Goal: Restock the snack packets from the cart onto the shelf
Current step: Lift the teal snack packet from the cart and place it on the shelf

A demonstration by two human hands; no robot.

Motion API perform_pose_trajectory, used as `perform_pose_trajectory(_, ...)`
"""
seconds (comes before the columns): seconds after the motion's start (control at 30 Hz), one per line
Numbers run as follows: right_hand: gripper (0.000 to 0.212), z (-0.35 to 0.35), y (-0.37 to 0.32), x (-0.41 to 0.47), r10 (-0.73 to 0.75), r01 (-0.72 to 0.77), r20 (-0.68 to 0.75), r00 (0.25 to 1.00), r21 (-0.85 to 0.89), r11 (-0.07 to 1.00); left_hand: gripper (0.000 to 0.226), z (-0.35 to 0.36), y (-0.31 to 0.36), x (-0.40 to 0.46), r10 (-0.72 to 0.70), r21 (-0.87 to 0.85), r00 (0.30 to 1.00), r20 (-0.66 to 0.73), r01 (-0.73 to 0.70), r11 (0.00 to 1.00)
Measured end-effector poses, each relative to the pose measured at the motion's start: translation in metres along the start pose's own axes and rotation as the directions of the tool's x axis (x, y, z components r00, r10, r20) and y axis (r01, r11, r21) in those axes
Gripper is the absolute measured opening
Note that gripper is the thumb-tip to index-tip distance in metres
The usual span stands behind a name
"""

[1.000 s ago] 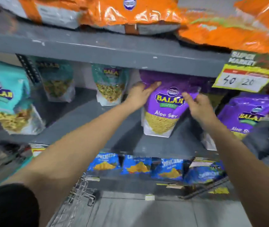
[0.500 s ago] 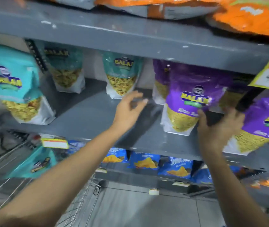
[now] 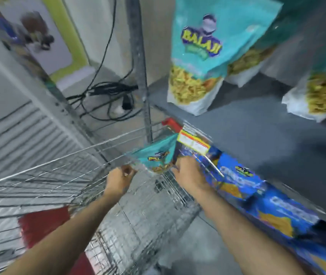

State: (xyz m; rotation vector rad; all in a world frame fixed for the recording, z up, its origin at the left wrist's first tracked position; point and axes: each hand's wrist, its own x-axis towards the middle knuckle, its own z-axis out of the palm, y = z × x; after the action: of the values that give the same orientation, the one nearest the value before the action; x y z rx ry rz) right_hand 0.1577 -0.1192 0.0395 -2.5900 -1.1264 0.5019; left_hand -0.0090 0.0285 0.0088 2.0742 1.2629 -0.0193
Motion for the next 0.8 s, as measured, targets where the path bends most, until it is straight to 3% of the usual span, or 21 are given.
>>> perform_pose_trajectory(0.03,0.029,0.018,0.002,0.02,0.062,-0.063,0.048,0.997,0.035,0.997,0.033,0.004,-0.008,0.012,-0.003,-0.014,1.0,0.013,0.003,1.0)
perform_pose_trajectory(0.1,0.045,0.047,0.01,0.055,0.163,-0.199,0.14,0.977,0.299,0.933,0.042,0.016,-0.014,0.035,0.011,-0.162,0.997,0.077,0.002,0.987)
perform_pose_trajectory(0.17,0.063,0.082,0.036,0.089,0.184,-0.262,0.19,0.964,0.578,0.773,0.046,0.035,-0.013,0.056,0.057,-0.359,0.991,0.121,-0.01,0.933)
perform_pose_trajectory(0.23,0.073,0.099,0.044,0.104,0.194,-0.252,0.166,0.967,0.738,0.626,0.042,0.049,-0.003,0.067,0.053,-0.548,0.993,0.11,0.016,0.836)
perform_pose_trajectory(0.3,0.061,0.095,0.035,0.1,0.209,-0.26,0.169,0.963,0.78,0.568,0.034,0.053,0.008,0.069,-0.018,-0.625,0.996,0.088,0.069,0.777)
perform_pose_trajectory(0.47,0.032,0.075,0.012,0.081,0.138,-0.27,0.234,0.962,0.778,0.567,0.046,0.038,0.008,0.054,-0.106,-0.668,0.994,0.04,0.106,0.736)
perform_pose_trajectory(0.57,0.032,0.059,-0.009,0.069,0.056,-0.254,0.269,0.962,0.795,0.55,0.054,0.019,0.002,0.048,-0.137,-0.655,0.99,-0.015,0.094,0.75)
perform_pose_trajectory(0.67,0.038,0.034,-0.031,0.036,0.017,-0.219,0.233,0.972,0.882,0.418,0.068,-0.021,0.003,0.029,-0.123,-0.601,0.991,-0.044,0.072,0.796)
perform_pose_trajectory(0.8,0.023,-0.008,-0.057,-0.015,-0.02,-0.127,0.146,0.989,0.911,0.392,0.049,-0.081,0.028,-0.017,0.012,-0.558,0.999,-0.034,-0.029,0.829)
